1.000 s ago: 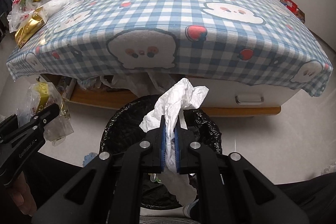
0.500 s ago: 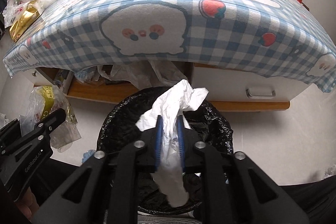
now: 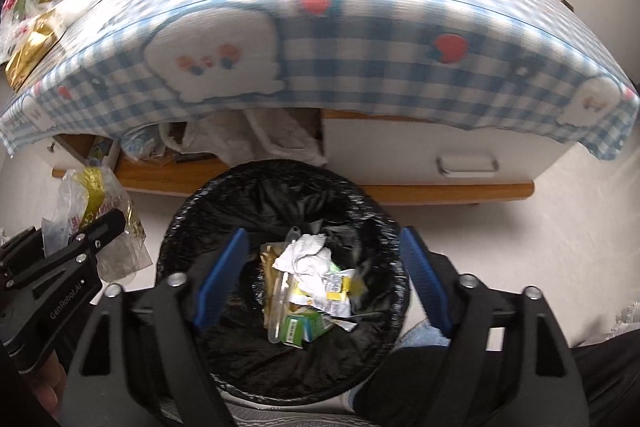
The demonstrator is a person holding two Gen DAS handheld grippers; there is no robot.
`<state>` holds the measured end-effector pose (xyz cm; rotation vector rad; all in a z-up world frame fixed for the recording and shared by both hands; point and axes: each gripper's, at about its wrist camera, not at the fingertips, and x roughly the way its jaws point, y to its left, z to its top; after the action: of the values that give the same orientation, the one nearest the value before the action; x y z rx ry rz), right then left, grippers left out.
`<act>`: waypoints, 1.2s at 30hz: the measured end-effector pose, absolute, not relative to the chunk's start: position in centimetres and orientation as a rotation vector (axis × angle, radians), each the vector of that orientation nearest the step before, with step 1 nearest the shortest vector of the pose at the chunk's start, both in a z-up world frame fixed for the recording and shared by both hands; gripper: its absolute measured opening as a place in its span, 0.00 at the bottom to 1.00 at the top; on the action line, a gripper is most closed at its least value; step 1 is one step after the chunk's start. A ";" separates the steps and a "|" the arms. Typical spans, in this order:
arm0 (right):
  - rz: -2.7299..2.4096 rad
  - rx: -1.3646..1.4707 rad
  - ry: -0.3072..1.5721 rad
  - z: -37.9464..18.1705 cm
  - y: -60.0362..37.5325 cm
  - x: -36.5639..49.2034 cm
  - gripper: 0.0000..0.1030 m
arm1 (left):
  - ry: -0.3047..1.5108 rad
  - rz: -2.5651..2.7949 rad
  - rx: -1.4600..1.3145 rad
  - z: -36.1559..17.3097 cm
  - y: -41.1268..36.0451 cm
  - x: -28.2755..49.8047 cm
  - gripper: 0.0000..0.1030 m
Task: Collect trash
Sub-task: 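Open the right tool to drop the tissue while the left tool drops the plastic bag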
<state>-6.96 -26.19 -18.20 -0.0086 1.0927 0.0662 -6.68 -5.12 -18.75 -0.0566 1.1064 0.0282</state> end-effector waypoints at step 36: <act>-0.034 0.032 1.055 -15.4 -31.8 -6.9 0.92 | 1.083 -0.066 -0.024 -17.2 -9.4 -6.6 0.67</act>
<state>-6.90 -31.79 -15.38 0.0325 1.0547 -0.0345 -6.56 -9.37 -17.17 -0.0237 1.0829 -0.0661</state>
